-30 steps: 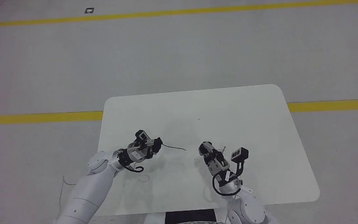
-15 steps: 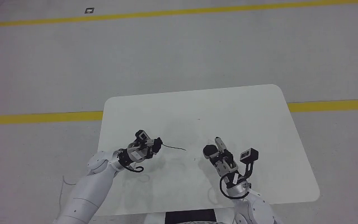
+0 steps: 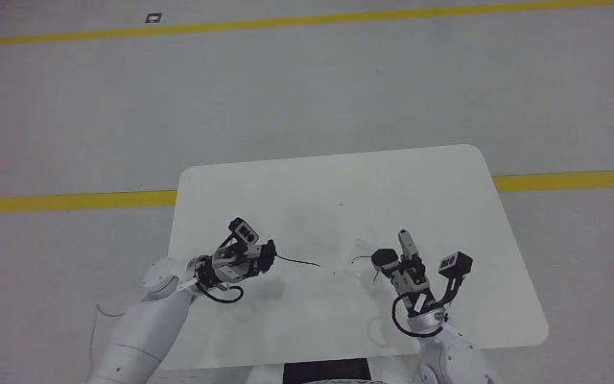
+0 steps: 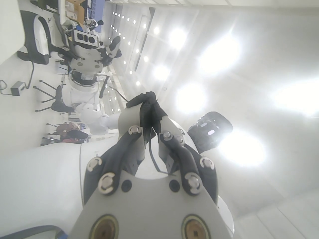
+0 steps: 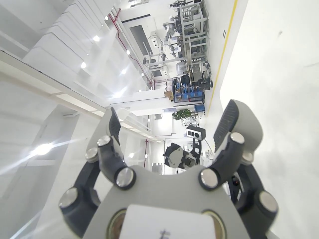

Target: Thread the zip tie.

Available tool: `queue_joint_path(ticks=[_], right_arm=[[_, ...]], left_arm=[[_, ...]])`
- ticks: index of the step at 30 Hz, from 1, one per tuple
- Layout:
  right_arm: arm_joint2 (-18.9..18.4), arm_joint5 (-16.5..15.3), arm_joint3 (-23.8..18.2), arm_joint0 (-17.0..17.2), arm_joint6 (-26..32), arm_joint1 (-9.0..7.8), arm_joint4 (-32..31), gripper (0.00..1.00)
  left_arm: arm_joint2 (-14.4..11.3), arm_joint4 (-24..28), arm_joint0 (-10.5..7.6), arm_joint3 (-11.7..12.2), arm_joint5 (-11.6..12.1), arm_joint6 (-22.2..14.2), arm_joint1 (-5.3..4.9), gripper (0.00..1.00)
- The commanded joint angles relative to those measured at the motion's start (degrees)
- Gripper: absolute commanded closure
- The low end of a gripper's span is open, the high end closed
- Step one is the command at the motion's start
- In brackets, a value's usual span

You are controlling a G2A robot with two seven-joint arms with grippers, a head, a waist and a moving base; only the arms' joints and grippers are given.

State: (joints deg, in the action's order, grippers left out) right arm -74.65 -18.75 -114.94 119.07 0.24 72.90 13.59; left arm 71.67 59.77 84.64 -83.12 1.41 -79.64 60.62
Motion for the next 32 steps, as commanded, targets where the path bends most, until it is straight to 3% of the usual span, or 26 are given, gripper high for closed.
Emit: queue_joint_path(ticks=[1, 7, 32], right_arm=[[-0.46, -0.24, -0.21, 0.28, -0.13, -0.03, -0.03, 0.00], [-0.16, -0.73, -0.42, 1.02, 0.33, -0.03, 0.28, 0.00], [-0.16, -0.73, -0.42, 1.02, 0.33, -0.03, 0.28, 0.00]], left_arm=[[-0.04, 1.57, 0.16, -1.48, 0.09, 0.00, -0.53, 1.00], [-0.07, 2.38, 0.67, -4.28, 0.13, 0.00, -1.92, 1.00], [-0.07, 2.38, 0.67, -4.28, 0.13, 0.00, -1.92, 1.00]])
